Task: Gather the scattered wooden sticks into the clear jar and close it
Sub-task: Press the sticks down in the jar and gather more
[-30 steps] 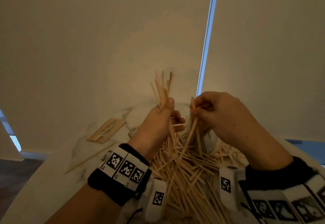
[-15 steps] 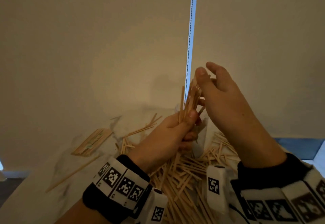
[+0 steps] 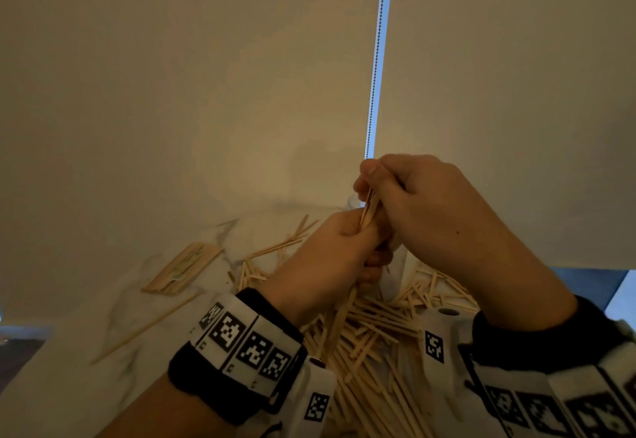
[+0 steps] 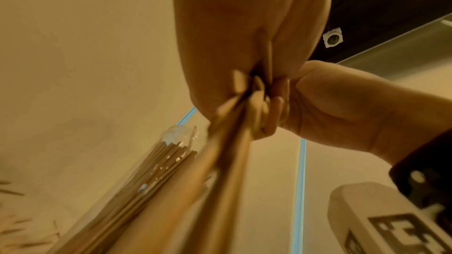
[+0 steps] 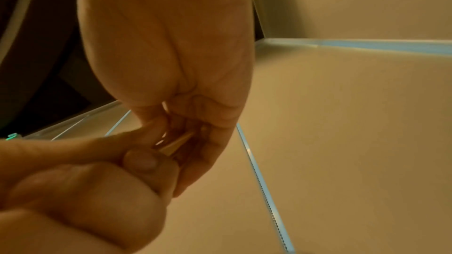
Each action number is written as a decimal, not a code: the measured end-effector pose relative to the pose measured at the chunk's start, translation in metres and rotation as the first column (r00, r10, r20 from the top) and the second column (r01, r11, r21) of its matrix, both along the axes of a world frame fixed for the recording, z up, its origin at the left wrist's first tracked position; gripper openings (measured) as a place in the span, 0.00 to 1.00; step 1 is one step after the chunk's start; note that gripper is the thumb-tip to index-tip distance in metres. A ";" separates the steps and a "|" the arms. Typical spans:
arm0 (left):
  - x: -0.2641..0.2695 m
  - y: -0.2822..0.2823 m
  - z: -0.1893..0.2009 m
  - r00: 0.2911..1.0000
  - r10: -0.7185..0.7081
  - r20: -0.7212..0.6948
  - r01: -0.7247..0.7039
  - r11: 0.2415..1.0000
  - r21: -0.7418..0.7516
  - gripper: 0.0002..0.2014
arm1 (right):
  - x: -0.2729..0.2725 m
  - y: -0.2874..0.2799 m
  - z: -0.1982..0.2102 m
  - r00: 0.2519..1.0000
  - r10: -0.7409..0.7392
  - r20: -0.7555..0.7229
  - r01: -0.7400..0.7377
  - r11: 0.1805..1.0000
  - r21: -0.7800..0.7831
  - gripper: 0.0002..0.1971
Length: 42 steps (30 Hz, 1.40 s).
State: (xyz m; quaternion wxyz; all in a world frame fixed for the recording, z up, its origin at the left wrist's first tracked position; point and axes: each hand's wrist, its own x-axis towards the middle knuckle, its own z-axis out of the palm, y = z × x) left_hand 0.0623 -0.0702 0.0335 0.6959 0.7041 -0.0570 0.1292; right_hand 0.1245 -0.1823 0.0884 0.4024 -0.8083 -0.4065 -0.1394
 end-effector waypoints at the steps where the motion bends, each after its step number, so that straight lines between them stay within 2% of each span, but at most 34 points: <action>1: 0.000 0.001 0.000 0.999 0.032 0.010 -0.032 0.999 0.013 0.19 | -0.003 0.000 0.000 1.000 0.022 -0.017 -0.022 1.000 -0.007 0.17; 3: 0.000 0.004 0.003 0.993 0.110 0.036 -0.110 0.994 0.005 0.18 | -0.008 0.003 0.000 0.995 0.067 -0.079 -0.065 0.998 0.026 0.21; 5: 0.000 0.010 0.009 0.978 0.192 0.086 -0.183 0.978 -0.100 0.17 | -0.011 0.006 -0.001 0.989 0.072 -0.127 -0.071 0.997 0.013 0.30; 7: -0.001 0.019 0.017 0.953 0.282 0.114 -0.238 0.924 -0.299 0.15 | -0.013 0.007 -0.004 0.986 0.063 -0.155 -0.079 0.992 -0.099 0.36; 9: -0.003 0.028 0.025 0.940 0.314 0.134 -0.207 0.836 -0.508 0.13 | -0.016 0.007 -0.010 0.972 0.091 -0.215 -0.145 0.956 -0.255 0.39; 11: -0.004 0.034 0.028 0.926 0.344 0.152 -0.203 0.797 -0.568 0.12 | -0.020 0.010 -0.014 0.957 0.120 -0.264 -0.209 0.916 -0.342 0.37; 15: -0.006 0.028 0.028 0.911 0.377 0.164 -0.252 0.828 -0.501 0.15 | -0.024 0.021 -0.020 0.964 0.112 -0.242 -0.174 0.952 -0.254 0.22; 18: -0.004 0.023 0.027 0.928 0.321 0.189 -0.201 0.858 -0.472 0.18 | -0.026 0.025 -0.021 0.968 0.138 -0.207 -0.185 0.957 -0.226 0.13; 21: -0.007 0.025 0.029 0.948 0.260 0.186 -0.153 0.880 -0.450 0.18 | -0.025 0.024 -0.021 0.972 0.156 -0.174 -0.197 0.946 -0.256 0.12; 23: -0.010 0.030 0.033 0.950 0.253 0.185 -0.152 0.888 -0.433 0.14 | -0.024 0.020 -0.018 0.972 0.170 -0.164 -0.210 0.940 -0.270 0.13; 26: -0.014 0.042 0.040 0.897 0.373 0.235 -0.238 0.858 -0.454 0.08 | -0.025 0.013 -0.010 0.970 0.169 -0.173 -0.219 0.916 -0.335 0.16; 28: -0.017 0.055 0.043 0.835 0.487 0.257 -0.318 0.807 -0.497 0.08 | -0.025 0.009 -0.008 0.964 0.180 -0.195 -0.244 0.890 -0.386 0.18; 30: -0.020 0.065 0.044 0.810 0.536 0.239 -0.369 0.782 -0.503 0.09 | -0.027 0.007 -0.009 0.960 0.196 -0.201 -0.267 0.857 -0.440 0.18; 33: -0.023 0.065 0.042 0.841 0.503 0.198 -0.416 0.836 -0.358 0.12 | -0.029 0.009 -0.012 0.960 0.208 -0.186 -0.273 0.838 -0.473 0.17; 36: -0.020 0.051 0.037 0.860 0.467 0.207 -0.437 0.882 -0.175 0.17 | -0.023 0.009 -0.012 0.970 0.186 -0.157 -0.238 0.854 -0.461 0.14; 39: -0.017 0.042 0.033 0.871 0.434 0.230 -0.437 0.899 -0.038 0.21 | -0.012 0.007 -0.013 0.982 0.127 -0.137 -0.177 0.870 -0.460 0.13; 42: -0.017 0.040 0.033 0.893 0.411 0.185 -0.426 0.903 0.051 0.23 | -0.002 0.006 -0.014 0.994 0.056 -0.095 -0.093 0.887 -0.452 0.11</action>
